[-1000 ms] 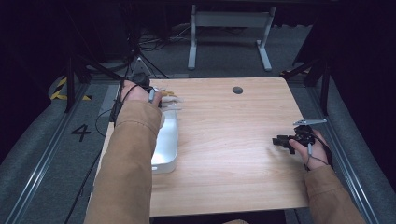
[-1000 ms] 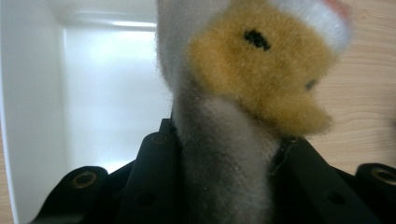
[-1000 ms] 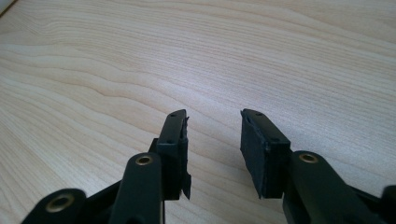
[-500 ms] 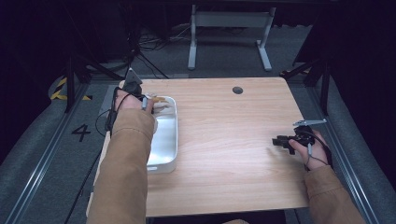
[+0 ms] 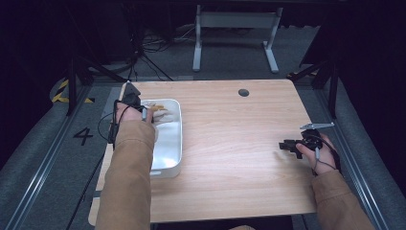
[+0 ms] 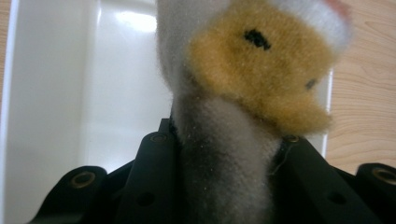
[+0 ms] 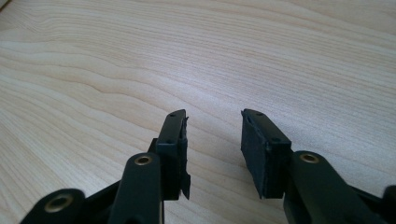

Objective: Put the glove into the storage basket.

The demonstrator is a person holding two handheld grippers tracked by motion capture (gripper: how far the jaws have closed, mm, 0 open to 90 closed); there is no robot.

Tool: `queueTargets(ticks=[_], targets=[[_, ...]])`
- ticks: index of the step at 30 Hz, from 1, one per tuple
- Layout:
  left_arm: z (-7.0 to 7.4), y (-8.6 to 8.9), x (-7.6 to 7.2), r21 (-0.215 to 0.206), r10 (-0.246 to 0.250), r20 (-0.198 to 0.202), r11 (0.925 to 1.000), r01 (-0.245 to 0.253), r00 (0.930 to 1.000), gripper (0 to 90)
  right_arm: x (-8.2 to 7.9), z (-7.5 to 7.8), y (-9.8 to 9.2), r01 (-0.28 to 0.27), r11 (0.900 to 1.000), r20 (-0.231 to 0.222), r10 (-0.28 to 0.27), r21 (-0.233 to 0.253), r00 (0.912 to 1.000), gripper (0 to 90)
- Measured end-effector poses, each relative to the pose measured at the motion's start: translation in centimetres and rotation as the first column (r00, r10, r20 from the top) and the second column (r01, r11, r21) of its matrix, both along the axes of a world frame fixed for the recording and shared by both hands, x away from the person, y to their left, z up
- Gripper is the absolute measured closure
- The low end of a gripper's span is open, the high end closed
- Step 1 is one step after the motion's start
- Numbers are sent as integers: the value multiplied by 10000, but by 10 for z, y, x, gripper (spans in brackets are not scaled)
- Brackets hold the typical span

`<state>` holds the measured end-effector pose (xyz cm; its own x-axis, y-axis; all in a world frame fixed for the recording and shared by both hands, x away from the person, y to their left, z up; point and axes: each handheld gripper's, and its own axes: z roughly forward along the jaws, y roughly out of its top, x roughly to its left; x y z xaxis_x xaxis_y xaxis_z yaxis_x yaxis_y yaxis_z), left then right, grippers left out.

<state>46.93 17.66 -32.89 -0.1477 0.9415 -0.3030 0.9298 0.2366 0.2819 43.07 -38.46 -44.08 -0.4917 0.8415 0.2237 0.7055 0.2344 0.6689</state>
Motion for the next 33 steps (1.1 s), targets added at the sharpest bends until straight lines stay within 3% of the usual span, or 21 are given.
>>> queueTargets(ticks=[18,25,33], targets=[[-33,-8,7,85,113,-368,9999,-110,9993,716,0,-1,-1,23,10000,-51,-23,-1,10000,613],[-47,-5,6,71,565,-410,9984,-563,9976,717,0,-1,-1,37,10000,-70,-37,-7,10000,613],[-59,-2,5,343,609,-663,9977,-587,9959,716,0,-2,-1,27,10000,-77,-28,-26,10000,613]])
